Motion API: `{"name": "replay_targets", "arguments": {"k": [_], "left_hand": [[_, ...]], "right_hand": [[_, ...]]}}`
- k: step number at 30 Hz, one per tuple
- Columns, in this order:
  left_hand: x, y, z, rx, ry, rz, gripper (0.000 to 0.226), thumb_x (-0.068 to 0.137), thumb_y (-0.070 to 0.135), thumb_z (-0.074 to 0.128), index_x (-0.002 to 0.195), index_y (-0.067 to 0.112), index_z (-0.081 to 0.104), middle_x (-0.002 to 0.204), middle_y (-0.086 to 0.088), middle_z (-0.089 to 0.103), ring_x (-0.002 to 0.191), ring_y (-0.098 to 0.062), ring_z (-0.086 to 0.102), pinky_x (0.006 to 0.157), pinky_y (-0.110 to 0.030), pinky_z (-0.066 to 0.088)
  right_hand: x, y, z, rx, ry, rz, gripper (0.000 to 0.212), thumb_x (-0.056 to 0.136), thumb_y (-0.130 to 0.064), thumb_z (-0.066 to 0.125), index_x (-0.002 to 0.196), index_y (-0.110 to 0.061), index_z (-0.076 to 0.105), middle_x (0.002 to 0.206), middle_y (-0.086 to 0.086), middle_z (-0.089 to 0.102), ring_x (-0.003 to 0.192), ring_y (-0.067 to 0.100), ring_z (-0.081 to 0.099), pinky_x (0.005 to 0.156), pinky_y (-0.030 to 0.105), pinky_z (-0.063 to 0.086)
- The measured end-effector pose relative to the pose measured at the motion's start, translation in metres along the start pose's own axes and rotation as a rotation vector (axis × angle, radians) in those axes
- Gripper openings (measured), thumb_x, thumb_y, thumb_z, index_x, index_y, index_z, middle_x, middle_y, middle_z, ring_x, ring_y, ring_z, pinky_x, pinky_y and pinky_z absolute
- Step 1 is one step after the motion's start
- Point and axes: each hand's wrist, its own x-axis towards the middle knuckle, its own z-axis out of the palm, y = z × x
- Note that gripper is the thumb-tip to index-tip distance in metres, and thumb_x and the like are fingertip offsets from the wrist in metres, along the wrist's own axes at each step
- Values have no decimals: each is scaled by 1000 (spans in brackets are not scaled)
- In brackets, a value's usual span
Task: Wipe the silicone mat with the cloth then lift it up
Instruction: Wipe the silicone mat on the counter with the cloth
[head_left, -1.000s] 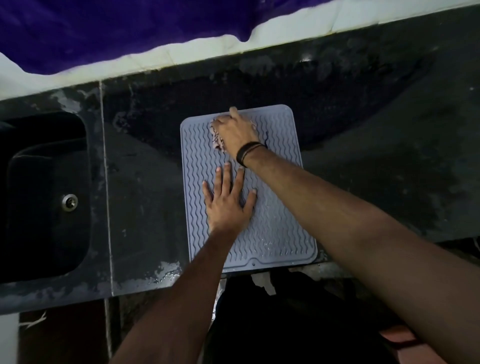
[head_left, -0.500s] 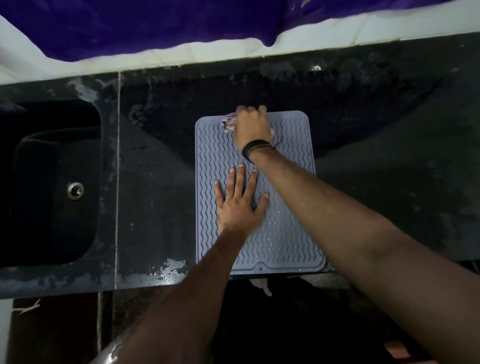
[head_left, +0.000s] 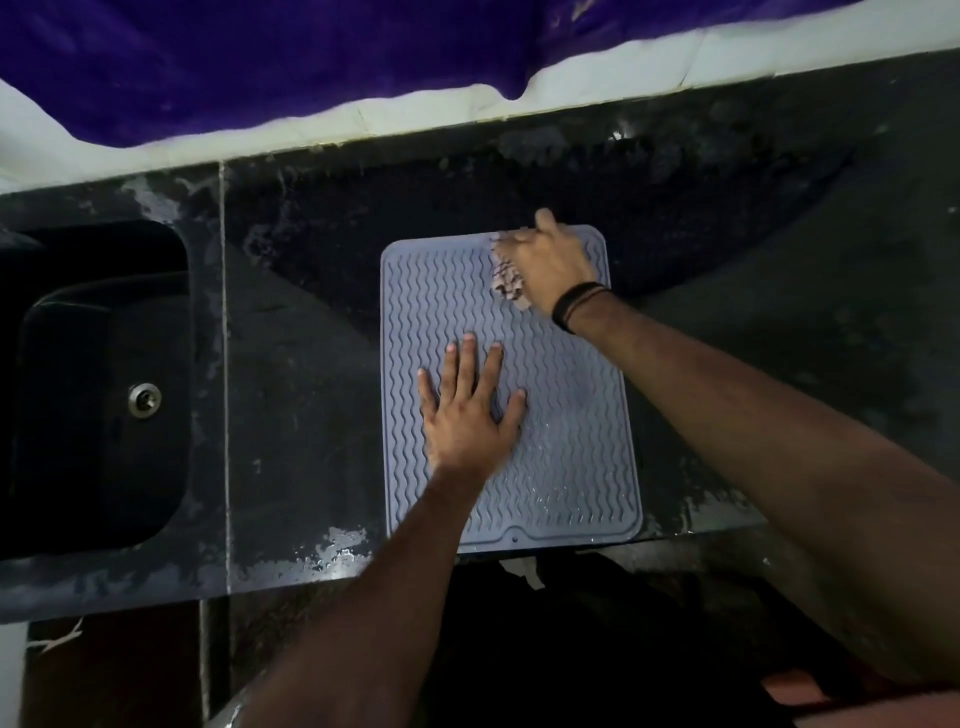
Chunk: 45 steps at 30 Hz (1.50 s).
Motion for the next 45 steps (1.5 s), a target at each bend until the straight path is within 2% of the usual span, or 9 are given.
{"name": "replay_targets", "arguments": {"k": [6,11,15,18,24,30,35,40,45], "left_hand": [[-1,0,-1,3,4,10,72,100,72,9,164,39,1,173,3,-6,158,-17,-14,125,-57,-10],[2,0,-1,20,-35,0,72,101,69,14,164,38,0,173,3,-11,157,-18,-18,123,-56,-15],[2,1,1,24,-29,0,71,101,67,17,164,37,4,173,2,-6,158,-18,-14,124,-56,-14],[1,-1,3,22,4,2,71,101,68,19,164,38,6,173,3,-3,159,-18,-12,124,-56,-11],[0,-2,3,16,23,15,72,100,70,13,164,38,5,173,3,-5,158,-17,-13,124,-56,-11],[2,-2,-1,10,-15,23,72,101,69,15,164,36,6,173,2,-6,159,-19,-10,123,-52,-17],[1,-5,1,15,-12,51,69,103,66,13,165,35,7,173,0,-4,159,-22,-6,122,-52,-16],[1,-5,1,-8,-38,48,69,104,67,12,164,35,3,173,0,-8,158,-22,-12,122,-56,-16],[2,-12,-8,-18,-95,108,74,103,69,18,165,33,3,173,-2,-8,159,-24,-11,123,-58,-12]], "right_hand": [[-31,49,-3,10,-16,229,38,88,-7,50,125,-11,58,113,12,64,116,37,41,84,46,46],[-10,2,-7,148,23,438,26,83,-12,58,109,-10,63,104,12,65,115,34,44,78,41,50],[7,-56,-6,244,37,284,34,87,-4,45,117,-11,59,115,9,64,119,29,43,88,39,46],[-7,-30,-1,144,22,167,40,91,-5,44,130,-12,52,127,7,59,125,31,38,93,41,46],[-43,48,3,38,-13,376,41,91,-8,45,132,-12,52,122,10,61,122,36,40,85,45,48],[-60,-9,-6,184,-36,428,26,89,-14,53,113,-10,61,113,10,65,119,32,46,84,42,52],[-167,-62,8,246,-97,264,55,84,-18,62,137,-11,48,142,4,49,132,29,37,102,45,41],[-263,-96,10,211,-96,214,55,72,-21,74,125,-12,61,128,4,61,116,32,54,83,44,52],[-239,-101,6,205,-30,351,45,75,-16,71,120,-13,63,119,4,66,110,34,55,80,41,52]]}}
